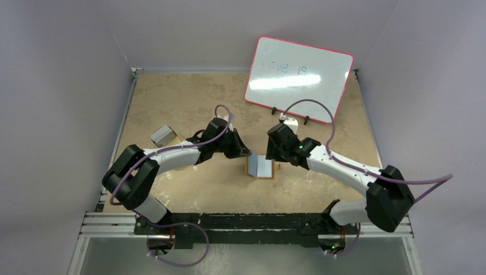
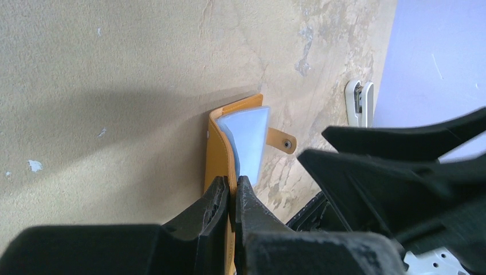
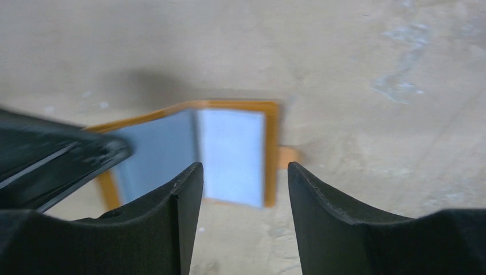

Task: Put the credit cards into the card holder
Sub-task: Open the card holder at the center of the board.

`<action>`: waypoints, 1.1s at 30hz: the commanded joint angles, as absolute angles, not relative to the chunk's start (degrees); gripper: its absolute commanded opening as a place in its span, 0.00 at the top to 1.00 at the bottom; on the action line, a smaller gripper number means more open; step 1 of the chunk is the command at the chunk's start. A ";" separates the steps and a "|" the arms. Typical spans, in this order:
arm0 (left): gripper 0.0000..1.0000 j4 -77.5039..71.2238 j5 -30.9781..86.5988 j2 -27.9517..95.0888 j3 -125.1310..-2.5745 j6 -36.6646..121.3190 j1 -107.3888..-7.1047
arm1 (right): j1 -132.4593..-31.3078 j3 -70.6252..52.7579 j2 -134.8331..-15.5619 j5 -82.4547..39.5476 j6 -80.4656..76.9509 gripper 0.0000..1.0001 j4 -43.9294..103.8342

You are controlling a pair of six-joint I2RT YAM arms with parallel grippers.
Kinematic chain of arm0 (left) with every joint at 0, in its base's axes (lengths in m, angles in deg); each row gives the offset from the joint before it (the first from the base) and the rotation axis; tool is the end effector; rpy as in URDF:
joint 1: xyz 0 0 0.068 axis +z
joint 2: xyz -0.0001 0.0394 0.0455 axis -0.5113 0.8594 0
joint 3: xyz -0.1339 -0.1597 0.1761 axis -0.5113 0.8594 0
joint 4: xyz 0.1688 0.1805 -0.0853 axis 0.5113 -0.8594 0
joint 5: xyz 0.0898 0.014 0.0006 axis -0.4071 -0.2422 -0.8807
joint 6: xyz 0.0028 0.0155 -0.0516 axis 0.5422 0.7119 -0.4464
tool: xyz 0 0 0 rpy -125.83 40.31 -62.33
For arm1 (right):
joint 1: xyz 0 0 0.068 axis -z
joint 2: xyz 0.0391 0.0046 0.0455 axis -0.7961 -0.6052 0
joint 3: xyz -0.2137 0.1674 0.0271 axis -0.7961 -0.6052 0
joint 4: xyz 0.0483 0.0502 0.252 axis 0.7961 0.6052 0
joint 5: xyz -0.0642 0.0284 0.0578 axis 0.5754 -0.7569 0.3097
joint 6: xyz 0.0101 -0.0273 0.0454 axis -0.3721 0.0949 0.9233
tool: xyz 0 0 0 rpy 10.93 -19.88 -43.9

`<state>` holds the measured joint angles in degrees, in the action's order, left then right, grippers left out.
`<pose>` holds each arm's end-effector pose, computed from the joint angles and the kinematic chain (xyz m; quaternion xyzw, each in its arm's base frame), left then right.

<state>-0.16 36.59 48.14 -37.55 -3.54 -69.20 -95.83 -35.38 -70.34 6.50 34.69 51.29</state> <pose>0.2453 -0.2080 0.1820 -0.0844 0.8910 -0.4056 0.1857 0.2079 0.1775 0.2310 0.0634 0.9218 0.1156 0.3646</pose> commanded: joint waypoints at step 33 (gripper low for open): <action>0.40 -22.83 14.95 37.99 -45.86 6.91 -59.53 | -98.89 -31.62 -85.53 1.22 33.79 0.38 35.21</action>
